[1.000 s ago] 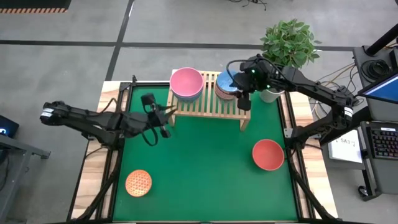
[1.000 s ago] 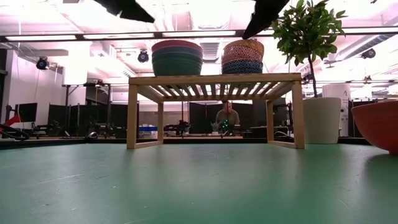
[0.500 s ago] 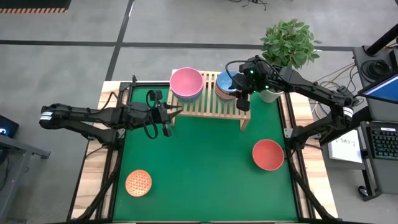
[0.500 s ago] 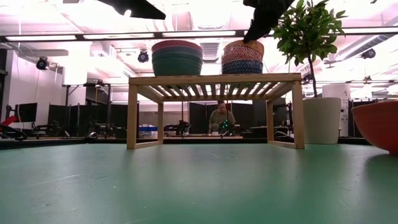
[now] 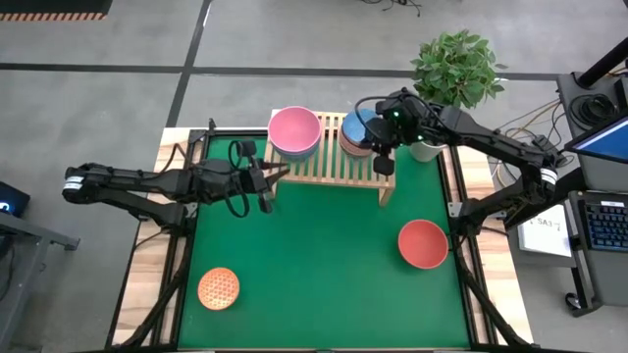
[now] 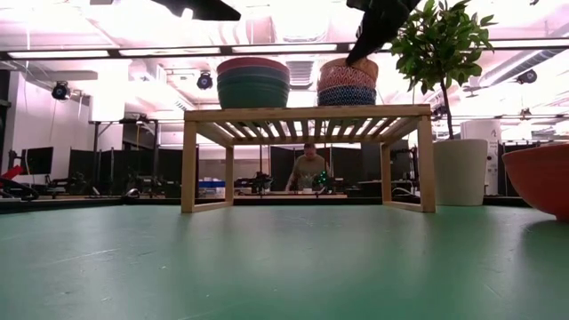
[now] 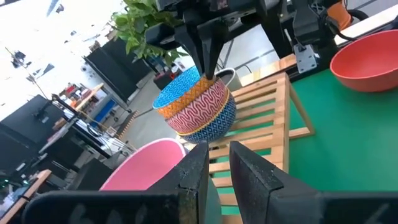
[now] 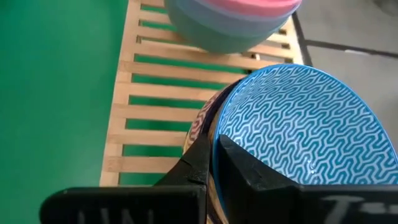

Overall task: Place and stack bowls onto a shelf
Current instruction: Stack the light blue patterned bowl on top of the blue patterned bowl on the shelf

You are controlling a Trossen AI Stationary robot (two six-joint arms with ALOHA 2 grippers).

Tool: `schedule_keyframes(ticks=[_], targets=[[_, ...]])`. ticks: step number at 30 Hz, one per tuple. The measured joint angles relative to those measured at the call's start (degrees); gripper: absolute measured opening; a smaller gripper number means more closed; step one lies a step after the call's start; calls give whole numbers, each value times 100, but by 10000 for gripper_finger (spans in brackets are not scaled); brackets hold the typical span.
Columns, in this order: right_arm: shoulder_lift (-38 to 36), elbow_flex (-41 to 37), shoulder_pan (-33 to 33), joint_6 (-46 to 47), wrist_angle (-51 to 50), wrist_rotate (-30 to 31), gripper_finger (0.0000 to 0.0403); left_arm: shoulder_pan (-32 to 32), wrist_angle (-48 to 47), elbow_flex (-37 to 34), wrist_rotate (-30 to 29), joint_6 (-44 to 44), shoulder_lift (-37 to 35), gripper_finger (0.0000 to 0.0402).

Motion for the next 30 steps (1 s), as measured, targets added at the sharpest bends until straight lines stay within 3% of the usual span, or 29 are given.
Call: schedule_keyframes(ticks=[9,30], targets=[[-79,392,2,-110,102,10,11,195,191,0,74,139,0,48],[-76,389,502,269,294,-177,11,277,30,0,143,168,0,48]])
